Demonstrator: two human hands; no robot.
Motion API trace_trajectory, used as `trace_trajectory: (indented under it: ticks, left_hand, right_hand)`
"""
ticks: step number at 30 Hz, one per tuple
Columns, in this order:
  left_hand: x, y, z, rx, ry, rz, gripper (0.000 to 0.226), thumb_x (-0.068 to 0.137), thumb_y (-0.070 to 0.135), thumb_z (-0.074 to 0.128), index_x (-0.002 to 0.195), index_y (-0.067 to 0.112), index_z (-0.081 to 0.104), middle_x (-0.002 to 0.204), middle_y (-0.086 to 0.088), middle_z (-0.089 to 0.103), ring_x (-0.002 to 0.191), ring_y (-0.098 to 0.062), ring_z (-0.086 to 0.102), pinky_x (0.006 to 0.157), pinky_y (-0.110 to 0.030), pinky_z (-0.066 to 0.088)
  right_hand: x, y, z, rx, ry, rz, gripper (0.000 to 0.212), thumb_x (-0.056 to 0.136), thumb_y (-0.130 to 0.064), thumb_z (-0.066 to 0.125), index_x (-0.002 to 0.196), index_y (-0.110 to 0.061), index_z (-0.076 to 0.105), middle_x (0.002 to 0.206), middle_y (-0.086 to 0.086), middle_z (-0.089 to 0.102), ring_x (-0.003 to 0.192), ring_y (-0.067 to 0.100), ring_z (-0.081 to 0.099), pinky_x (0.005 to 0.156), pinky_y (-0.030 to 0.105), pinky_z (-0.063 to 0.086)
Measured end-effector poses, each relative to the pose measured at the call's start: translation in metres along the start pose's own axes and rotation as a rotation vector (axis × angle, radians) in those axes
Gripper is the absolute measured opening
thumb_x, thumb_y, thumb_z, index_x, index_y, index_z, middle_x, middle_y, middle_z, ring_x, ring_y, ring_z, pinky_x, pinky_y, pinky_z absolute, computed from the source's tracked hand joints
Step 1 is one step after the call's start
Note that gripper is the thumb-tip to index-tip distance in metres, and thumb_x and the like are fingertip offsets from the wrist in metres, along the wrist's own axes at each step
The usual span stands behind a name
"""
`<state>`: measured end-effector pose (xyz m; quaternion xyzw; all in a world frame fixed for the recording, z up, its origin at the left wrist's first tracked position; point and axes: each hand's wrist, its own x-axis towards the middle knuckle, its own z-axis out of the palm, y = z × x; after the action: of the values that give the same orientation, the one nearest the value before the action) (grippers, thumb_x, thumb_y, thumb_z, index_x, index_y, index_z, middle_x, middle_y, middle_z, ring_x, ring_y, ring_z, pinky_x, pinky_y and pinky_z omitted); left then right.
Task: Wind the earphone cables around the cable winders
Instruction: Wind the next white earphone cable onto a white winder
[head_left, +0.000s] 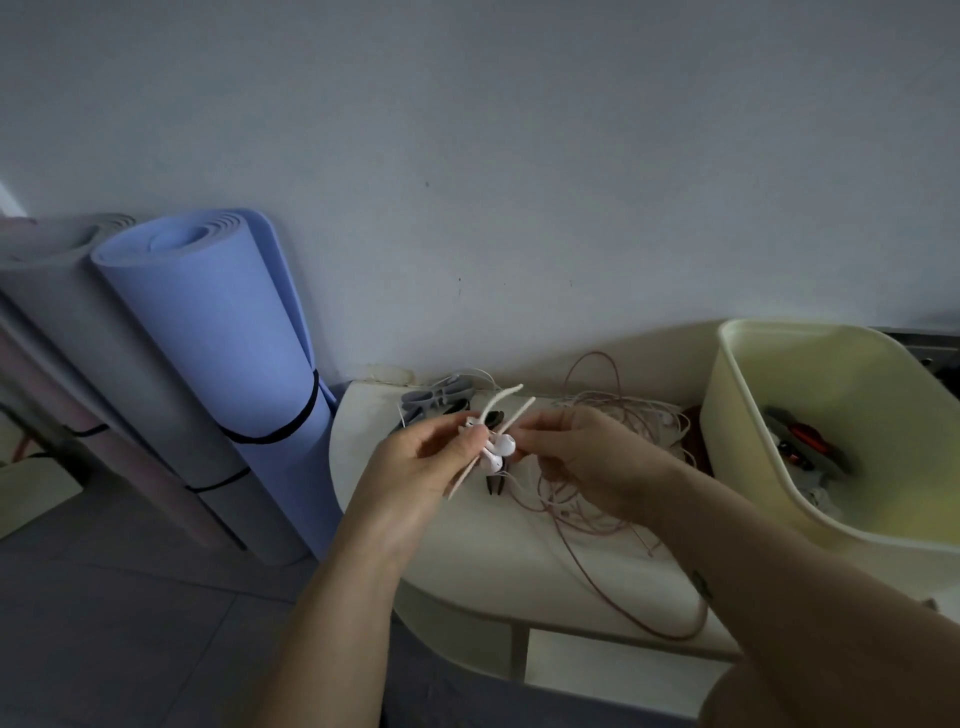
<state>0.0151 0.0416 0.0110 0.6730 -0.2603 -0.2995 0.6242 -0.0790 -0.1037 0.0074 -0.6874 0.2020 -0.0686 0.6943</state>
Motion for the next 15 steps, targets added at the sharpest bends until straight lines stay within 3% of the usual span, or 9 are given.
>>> trace_trajectory:
  ticks: [3, 5, 7, 10, 12, 15]
  left_hand:
    - [0.004, -0.004, 0.006, -0.268, 0.052, -0.090, 0.021, 0.082, 0.022, 0.063, 0.094, 0.009, 0.074, 0.094, -0.012, 0.075, 0.086, -0.017, 0.069, 0.092, -0.030, 0.051]
    - [0.006, -0.005, 0.011, -0.377, 0.103, -0.127, 0.030, 0.074, 0.026, 0.065, 0.096, 0.008, 0.073, 0.097, -0.013, 0.074, 0.090, -0.019, 0.068, 0.089, -0.032, 0.051]
    - [0.008, -0.006, 0.015, -0.451, 0.144, -0.132, 0.025, 0.076, 0.025, 0.064, 0.094, 0.010, 0.073, 0.090, -0.008, 0.075, 0.082, -0.013, 0.070, 0.079, -0.027, 0.053]
    - [0.007, -0.006, 0.022, -0.514, 0.175, -0.133, 0.019, 0.084, 0.021, 0.061, 0.095, 0.012, 0.072, 0.089, -0.005, 0.075, 0.077, -0.009, 0.070, 0.072, -0.024, 0.051]
    - [0.007, -0.008, 0.023, -0.536, 0.196, -0.124, 0.031, 0.075, 0.026, 0.064, 0.101, 0.010, 0.071, 0.097, -0.008, 0.075, 0.086, -0.013, 0.070, 0.077, -0.027, 0.051]
    - [0.007, -0.008, 0.025, -0.578, 0.234, -0.127, 0.047, 0.067, 0.028, 0.067, 0.109, 0.006, 0.068, 0.103, -0.012, 0.073, 0.093, -0.019, 0.069, 0.085, -0.032, 0.052]
  right_hand:
    - [-0.006, -0.004, 0.013, -0.002, 0.137, -0.114, 0.017, 0.094, -0.010, 0.054, 0.103, -0.009, 0.068, 0.066, -0.013, 0.065, 0.049, -0.004, 0.053, 0.049, 0.007, 0.037]
    - [-0.010, -0.004, 0.020, 0.036, 0.227, -0.191, 0.017, 0.092, -0.015, 0.059, 0.108, -0.011, 0.063, 0.084, -0.007, 0.069, 0.065, -0.005, 0.062, 0.059, 0.008, 0.044]
    - [-0.012, -0.003, 0.025, -0.006, 0.309, -0.253, 0.023, 0.087, -0.019, 0.067, 0.108, -0.014, 0.059, 0.096, -0.001, 0.067, 0.076, 0.002, 0.067, 0.067, 0.015, 0.049]
    - [-0.014, -0.002, 0.032, -0.053, 0.350, -0.270, 0.023, 0.083, -0.021, 0.071, 0.102, -0.014, 0.061, 0.092, 0.001, 0.068, 0.078, 0.011, 0.068, 0.069, 0.025, 0.055]
    - [-0.014, -0.002, 0.034, -0.098, 0.325, -0.241, 0.019, 0.084, -0.025, 0.068, 0.095, -0.010, 0.066, 0.089, 0.006, 0.071, 0.083, 0.020, 0.067, 0.077, 0.034, 0.054]
    - [-0.010, -0.002, 0.031, -0.012, 0.254, -0.130, 0.025, 0.086, -0.028, 0.065, 0.085, -0.004, 0.069, 0.084, 0.012, 0.069, 0.069, 0.029, 0.055, 0.069, 0.039, 0.047]
